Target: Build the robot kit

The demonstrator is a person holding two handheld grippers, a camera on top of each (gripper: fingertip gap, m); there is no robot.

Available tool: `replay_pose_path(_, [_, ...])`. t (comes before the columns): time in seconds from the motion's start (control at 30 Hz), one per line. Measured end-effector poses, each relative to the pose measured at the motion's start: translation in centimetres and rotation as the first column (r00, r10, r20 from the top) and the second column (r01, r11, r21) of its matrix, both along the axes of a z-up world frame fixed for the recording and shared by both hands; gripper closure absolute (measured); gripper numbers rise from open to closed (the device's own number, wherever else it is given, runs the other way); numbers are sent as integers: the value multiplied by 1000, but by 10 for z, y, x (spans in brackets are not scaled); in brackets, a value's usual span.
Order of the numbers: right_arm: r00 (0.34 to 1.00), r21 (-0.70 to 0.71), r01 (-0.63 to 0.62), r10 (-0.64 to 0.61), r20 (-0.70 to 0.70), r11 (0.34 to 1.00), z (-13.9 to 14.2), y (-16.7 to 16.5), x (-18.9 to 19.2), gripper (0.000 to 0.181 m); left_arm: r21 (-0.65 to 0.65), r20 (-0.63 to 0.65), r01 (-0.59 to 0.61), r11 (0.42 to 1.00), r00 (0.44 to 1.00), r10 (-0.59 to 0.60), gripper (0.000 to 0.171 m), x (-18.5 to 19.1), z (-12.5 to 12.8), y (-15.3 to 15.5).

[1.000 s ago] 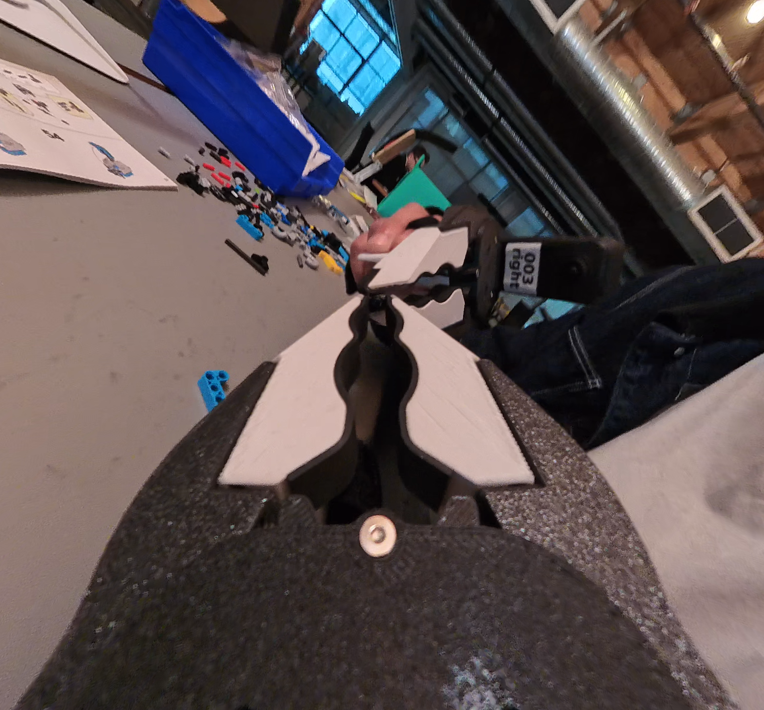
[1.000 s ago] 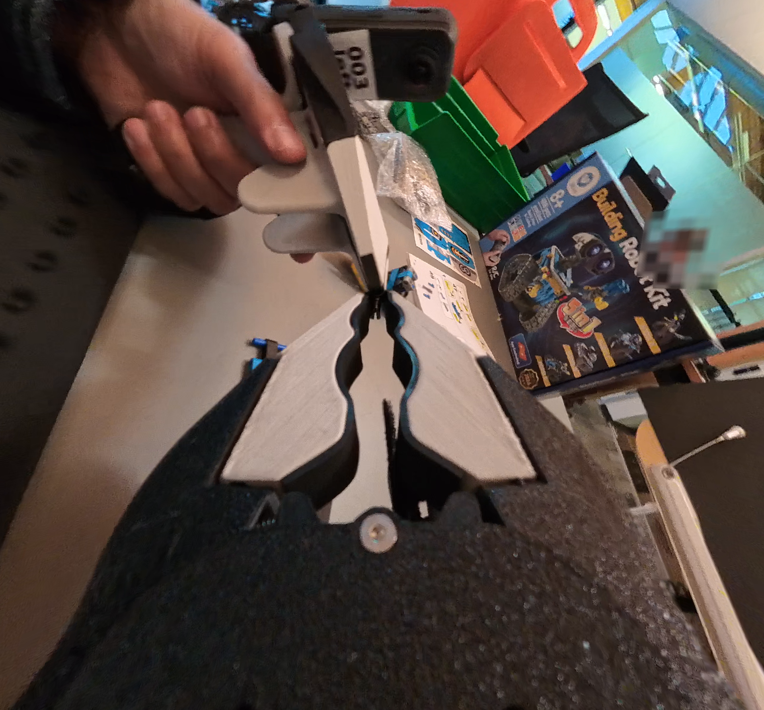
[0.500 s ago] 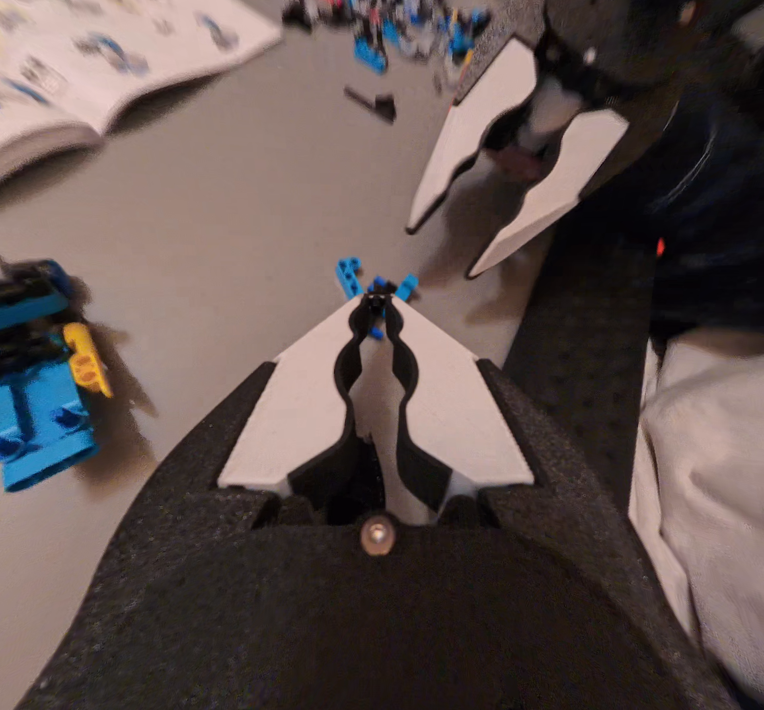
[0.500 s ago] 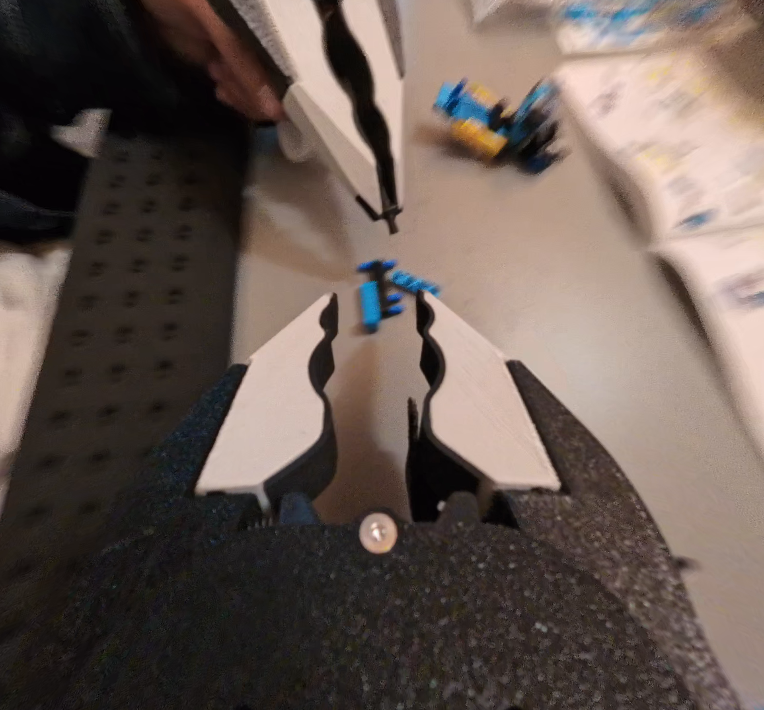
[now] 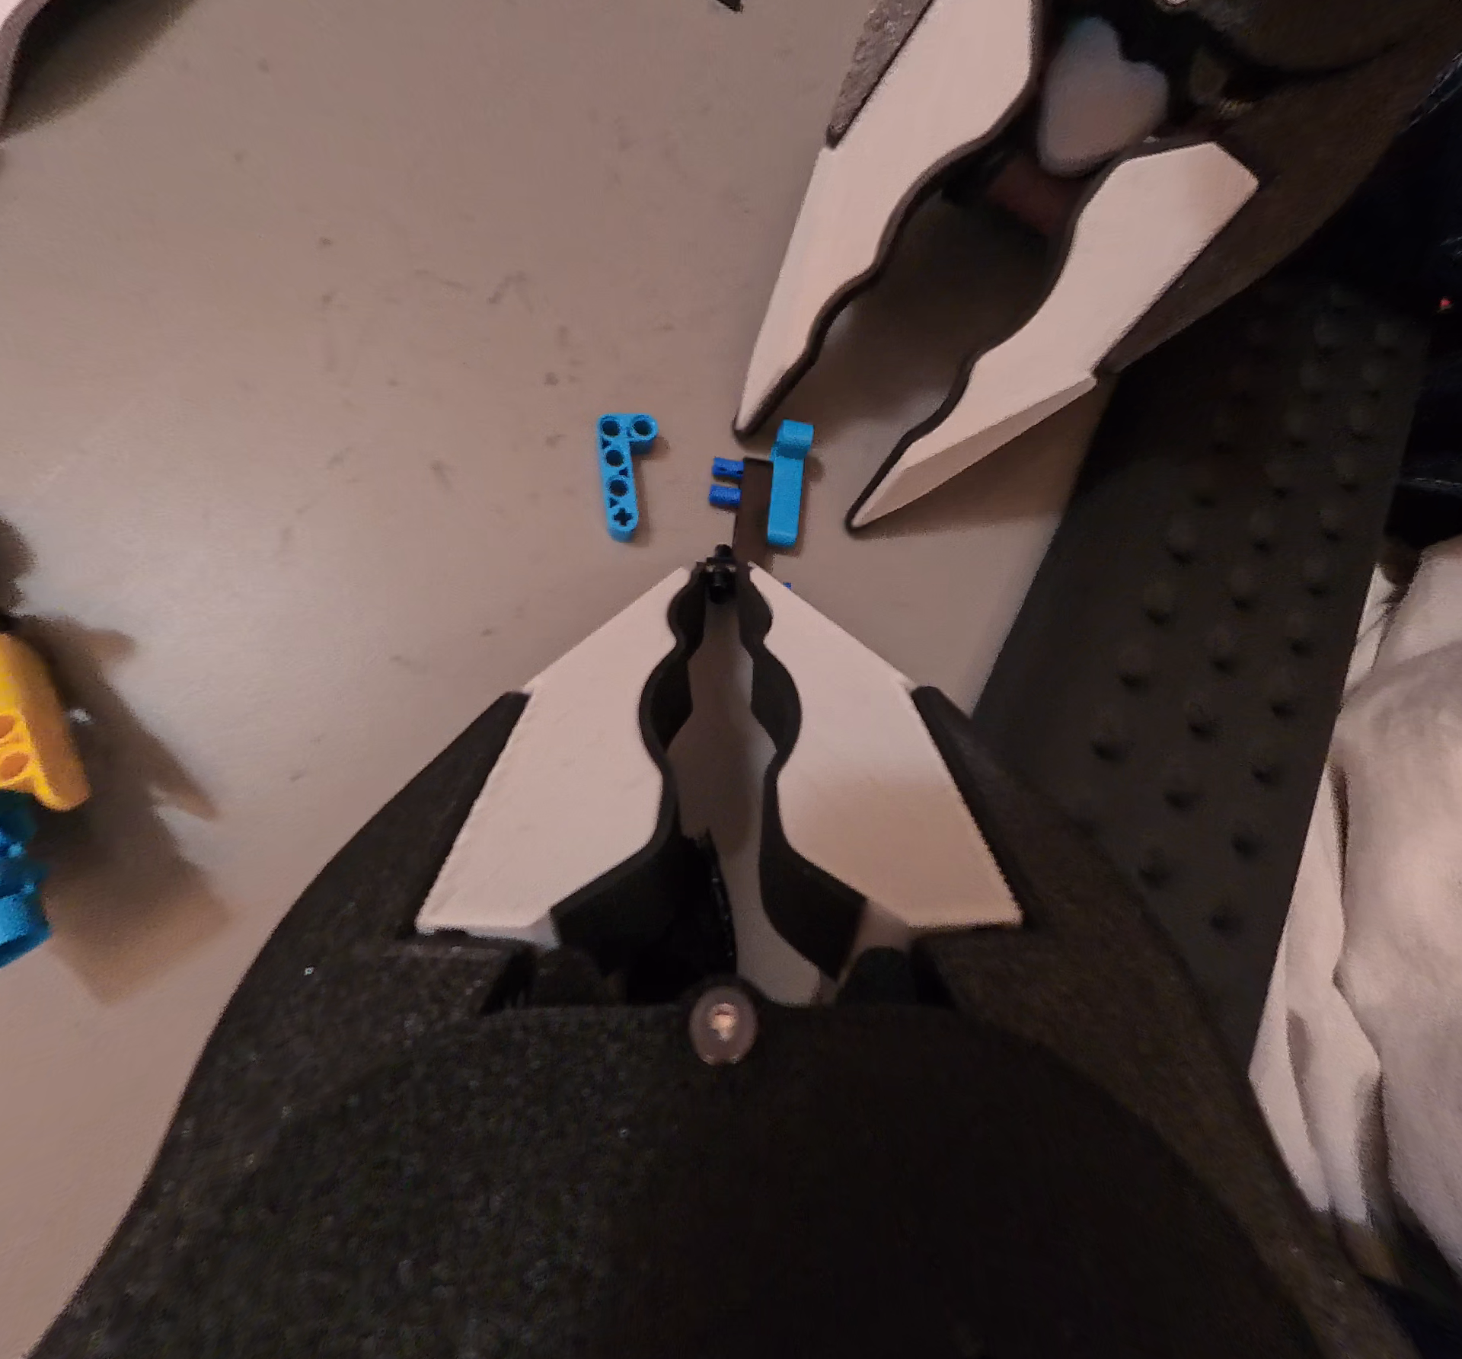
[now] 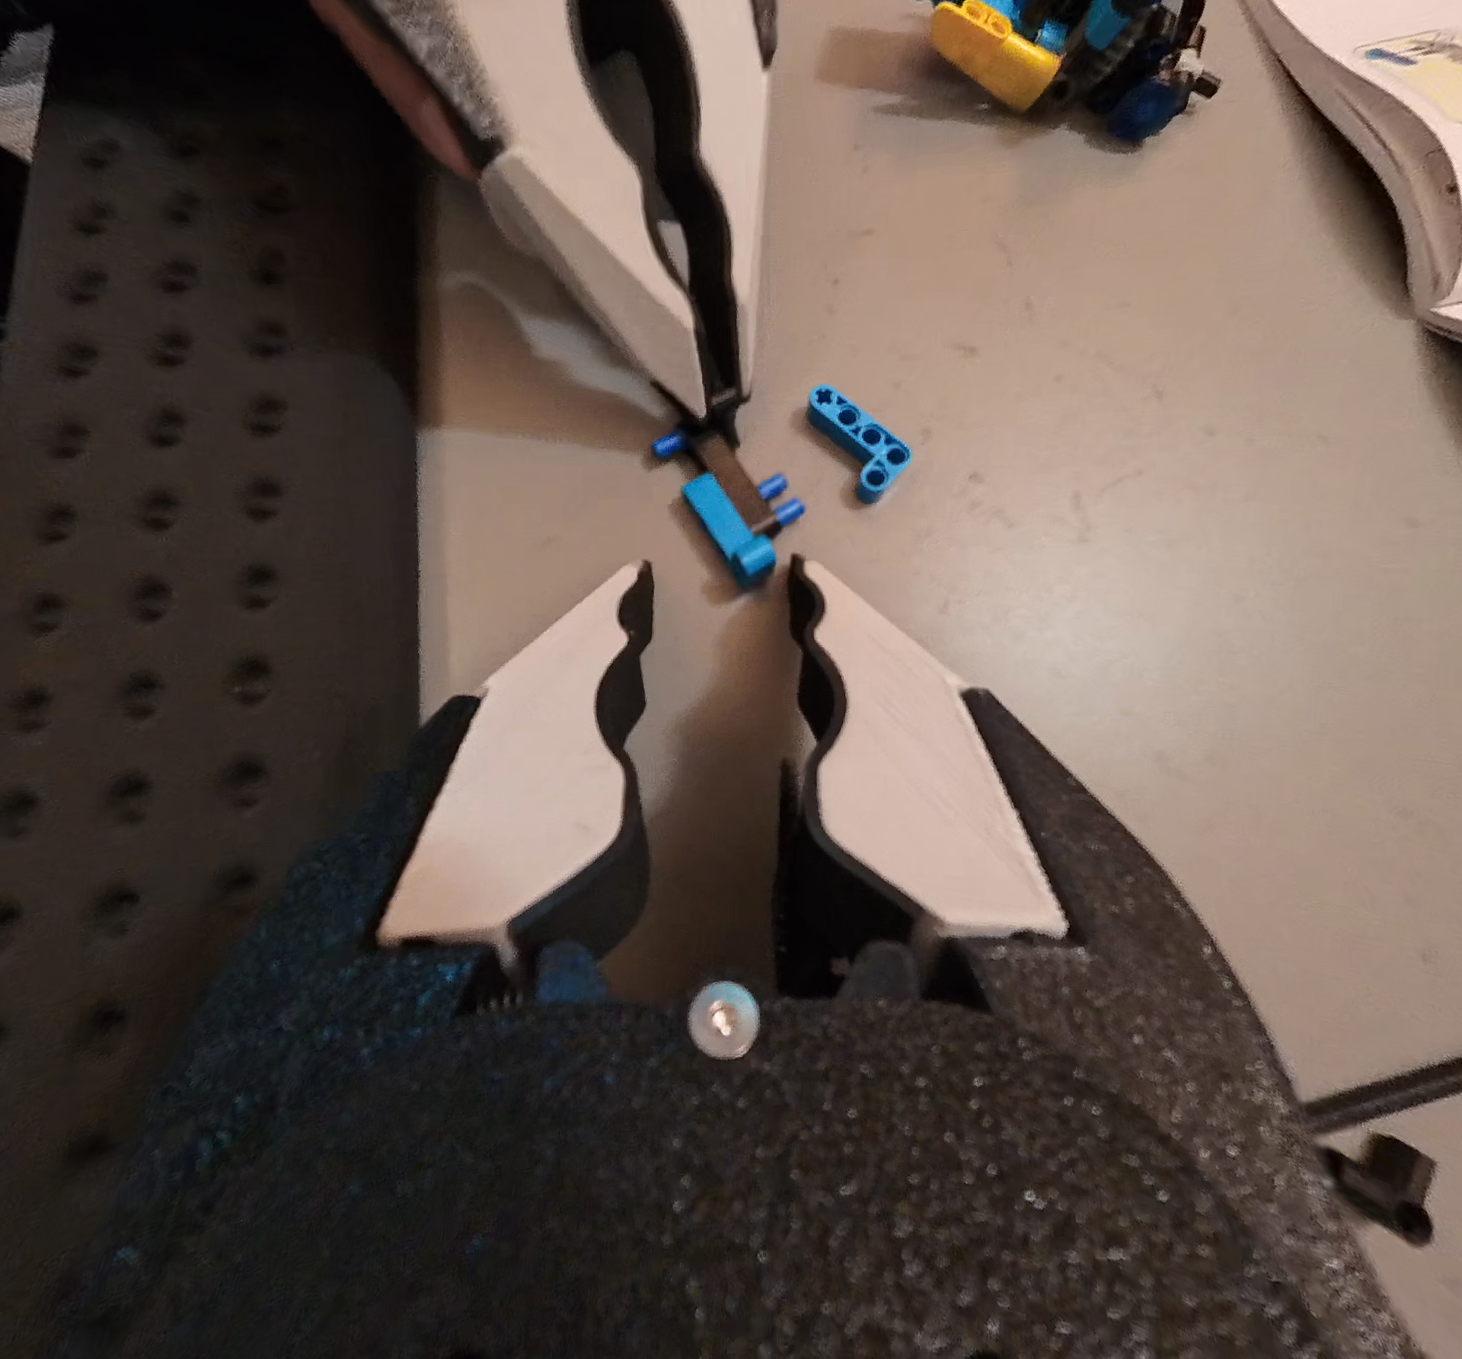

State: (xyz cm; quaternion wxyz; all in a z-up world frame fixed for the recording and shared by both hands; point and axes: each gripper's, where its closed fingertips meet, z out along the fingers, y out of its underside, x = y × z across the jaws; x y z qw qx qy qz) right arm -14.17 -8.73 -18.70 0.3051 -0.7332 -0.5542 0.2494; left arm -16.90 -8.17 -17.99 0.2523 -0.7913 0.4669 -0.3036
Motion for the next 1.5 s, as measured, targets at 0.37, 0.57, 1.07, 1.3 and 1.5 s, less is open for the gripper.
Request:
replay_pose_path(0.37, [994,50,105,-106,18,993,1,23,16,155,-18,12,54,998,998,-54,164,8,0,-10])
replay_pose_path(0.57, [987,-88,115,-124,-102,989,13,19,13,155,-19,189,-47,999,981,50,164,3,27,9])
replay_pose_path(1.07, [982,-134,128,-144,-120,983,12,22,9,157,34,579,-61,998,815,30,165,5,88,10])
replay_pose_path(1.3, [985,-196,109,-133,-111,974,7,14,7,157,-2,577,-77,997,814,64,165,3,85,14])
replay_pose_path(1.5, [973,-255,174,-206,-103,951,4,17,7,161,-23,539,-82,996,838,82,164,4,76,17])
